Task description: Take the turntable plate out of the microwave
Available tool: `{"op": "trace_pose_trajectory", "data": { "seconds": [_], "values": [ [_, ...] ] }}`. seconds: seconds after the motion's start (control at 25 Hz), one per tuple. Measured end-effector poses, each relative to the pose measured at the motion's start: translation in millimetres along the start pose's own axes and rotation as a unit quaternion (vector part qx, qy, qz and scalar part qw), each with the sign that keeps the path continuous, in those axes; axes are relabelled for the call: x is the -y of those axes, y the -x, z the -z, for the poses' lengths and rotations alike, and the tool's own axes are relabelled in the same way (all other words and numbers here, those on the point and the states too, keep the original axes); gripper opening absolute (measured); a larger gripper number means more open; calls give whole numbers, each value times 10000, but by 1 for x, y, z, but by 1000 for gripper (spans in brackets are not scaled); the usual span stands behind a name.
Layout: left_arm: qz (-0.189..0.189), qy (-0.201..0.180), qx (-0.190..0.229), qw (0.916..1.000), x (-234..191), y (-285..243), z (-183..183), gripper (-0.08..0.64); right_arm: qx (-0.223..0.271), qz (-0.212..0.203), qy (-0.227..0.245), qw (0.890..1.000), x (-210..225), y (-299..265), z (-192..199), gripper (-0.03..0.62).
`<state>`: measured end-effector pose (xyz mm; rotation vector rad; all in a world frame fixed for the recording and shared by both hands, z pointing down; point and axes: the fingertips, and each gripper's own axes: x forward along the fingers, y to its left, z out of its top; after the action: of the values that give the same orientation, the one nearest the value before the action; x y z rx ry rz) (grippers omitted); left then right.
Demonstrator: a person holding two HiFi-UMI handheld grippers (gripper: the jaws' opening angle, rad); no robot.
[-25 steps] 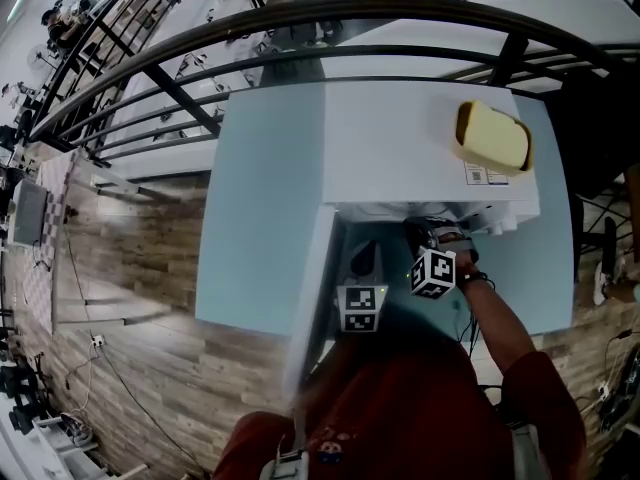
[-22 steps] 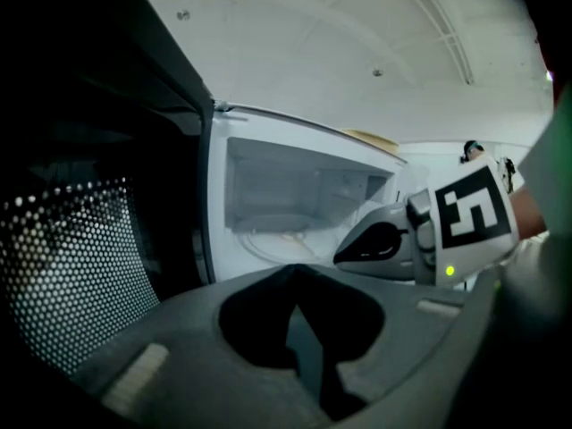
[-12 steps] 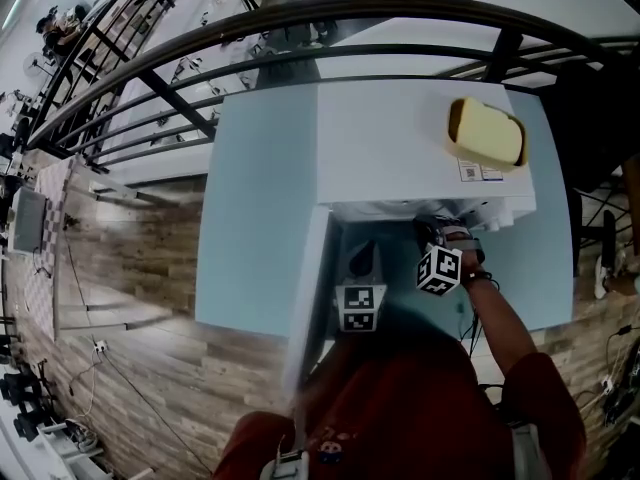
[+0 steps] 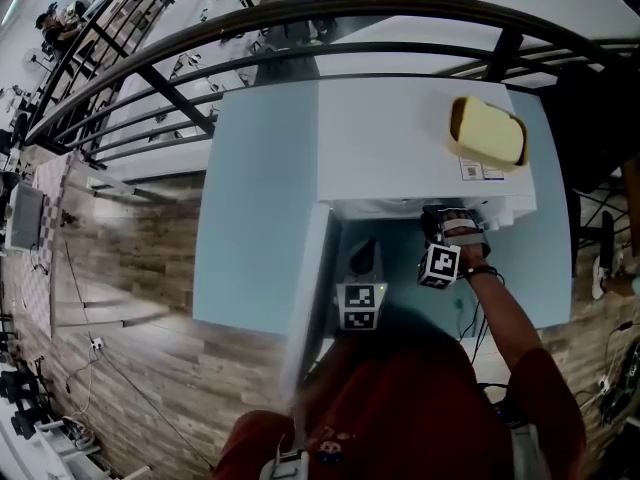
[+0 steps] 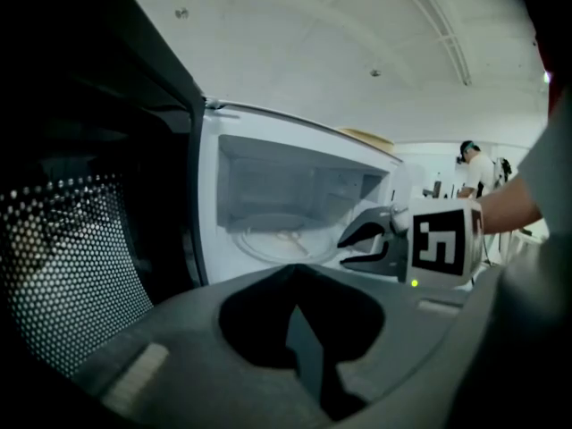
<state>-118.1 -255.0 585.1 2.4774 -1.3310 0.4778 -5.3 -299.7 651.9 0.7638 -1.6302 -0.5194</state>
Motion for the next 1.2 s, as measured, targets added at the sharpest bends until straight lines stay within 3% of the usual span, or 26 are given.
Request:
{"op": "trace_pose_trajectory", "data": {
  "seconds": [0.16, 0.48, 0.72, 0.84, 1.2],
  "values": [
    [11, 21, 16, 10000, 0, -1, 2, -3, -115, 27, 119, 9999, -1, -5, 1, 127],
    [89, 26, 54, 9999, 3, -1, -1, -3, -235, 266, 464, 9983, 10, -11, -4, 127],
    [42, 29, 62, 10000, 2, -3, 2, -2, -40, 835, 802, 9933, 18, -23, -12, 126],
    [40, 30, 59, 10000, 1, -3, 2, -2, -168, 996, 678, 9926, 19, -34, -6, 38],
    [50, 18, 44, 10000, 3, -3, 0, -3, -98, 965, 567, 9937, 18, -27, -8, 32]
  ]
}}
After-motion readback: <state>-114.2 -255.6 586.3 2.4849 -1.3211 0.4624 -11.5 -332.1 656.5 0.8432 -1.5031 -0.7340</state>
